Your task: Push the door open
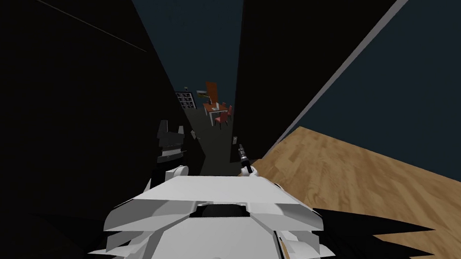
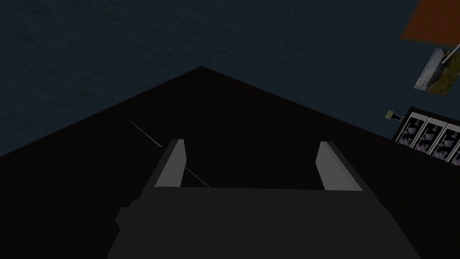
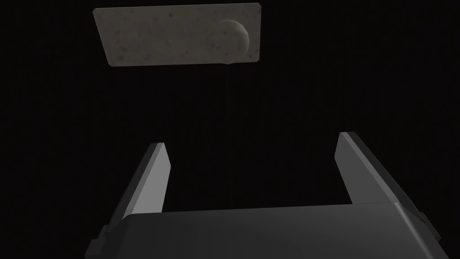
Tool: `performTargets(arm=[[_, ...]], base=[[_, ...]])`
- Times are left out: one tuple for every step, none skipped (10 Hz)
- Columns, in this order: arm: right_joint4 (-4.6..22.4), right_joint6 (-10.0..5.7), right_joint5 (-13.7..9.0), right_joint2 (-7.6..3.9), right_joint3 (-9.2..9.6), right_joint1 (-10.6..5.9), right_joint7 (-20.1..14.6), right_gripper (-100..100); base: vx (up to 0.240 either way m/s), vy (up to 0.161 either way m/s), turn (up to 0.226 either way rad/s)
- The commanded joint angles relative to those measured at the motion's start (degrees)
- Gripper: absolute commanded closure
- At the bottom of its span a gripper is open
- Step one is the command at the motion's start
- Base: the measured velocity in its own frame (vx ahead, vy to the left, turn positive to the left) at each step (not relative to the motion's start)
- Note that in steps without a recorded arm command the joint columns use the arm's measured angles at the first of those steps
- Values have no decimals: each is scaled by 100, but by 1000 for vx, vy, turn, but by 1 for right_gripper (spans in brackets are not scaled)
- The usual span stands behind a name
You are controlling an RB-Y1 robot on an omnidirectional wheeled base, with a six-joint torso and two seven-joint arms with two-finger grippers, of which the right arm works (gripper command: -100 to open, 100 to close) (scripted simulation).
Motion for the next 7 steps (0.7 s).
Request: performTargets(arm=[[-88, 25, -1, -42, -6, 43, 8, -100], [-83, 11, -6, -49, -17, 44, 17, -100], [-79, -4, -11, -45, -27, 44, 25, -100], [-75, -17, -16, -30, -38, 45, 34, -100], [-69, -36, -22, 6, -52, 46, 45, -100], [-64, -50, -27, 50, -62, 47, 54, -100], [-88, -25, -22, 29, -54, 56, 50, -100]], base=[[188, 20, 22], [203, 32, 26], [226, 78, 37], [218, 63, 16], [206, 64, 33], [212, 35, 26], [94, 9, 6]])
